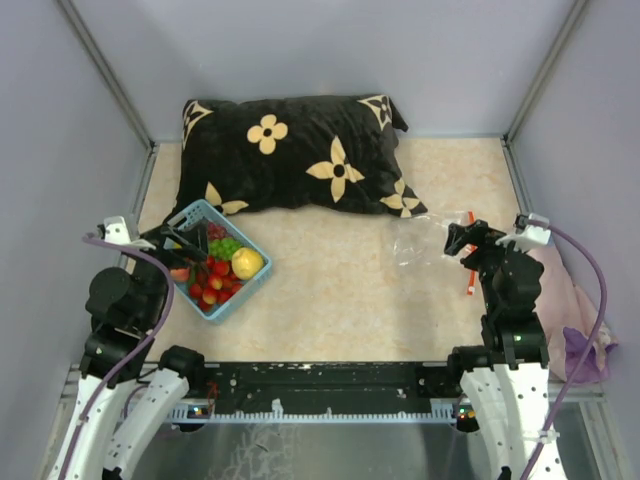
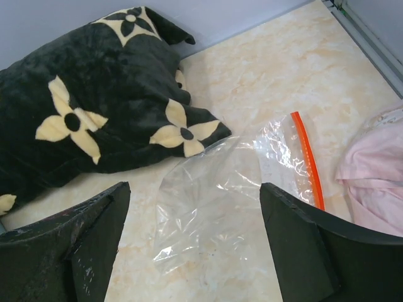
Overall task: Place the food in the zip-top bag and seal the zipper
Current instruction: Pick up the zipper food storage bag at the center of the board.
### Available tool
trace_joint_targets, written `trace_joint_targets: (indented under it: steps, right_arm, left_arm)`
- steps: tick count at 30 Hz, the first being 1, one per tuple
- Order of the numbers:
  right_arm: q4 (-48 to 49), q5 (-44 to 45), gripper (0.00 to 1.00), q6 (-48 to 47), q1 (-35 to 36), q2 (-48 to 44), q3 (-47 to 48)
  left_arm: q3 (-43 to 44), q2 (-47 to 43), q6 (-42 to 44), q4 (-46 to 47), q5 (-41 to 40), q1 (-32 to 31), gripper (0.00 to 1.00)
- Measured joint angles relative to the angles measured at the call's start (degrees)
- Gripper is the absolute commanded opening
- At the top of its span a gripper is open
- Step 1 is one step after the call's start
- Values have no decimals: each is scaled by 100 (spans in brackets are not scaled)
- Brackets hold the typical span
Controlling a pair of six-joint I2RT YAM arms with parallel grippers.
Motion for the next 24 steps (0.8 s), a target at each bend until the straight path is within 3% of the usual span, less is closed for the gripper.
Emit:
trace_joint_targets:
  steps: [16,24]
  right_arm:
    - [-26,7,86,-133,-7,166,0]
    - [-192,44,86,173,-11,1591,4]
  left_arm:
    - [-28,223,-37,81,256,0,100]
    - [-28,369,-131,81,599,0,100]
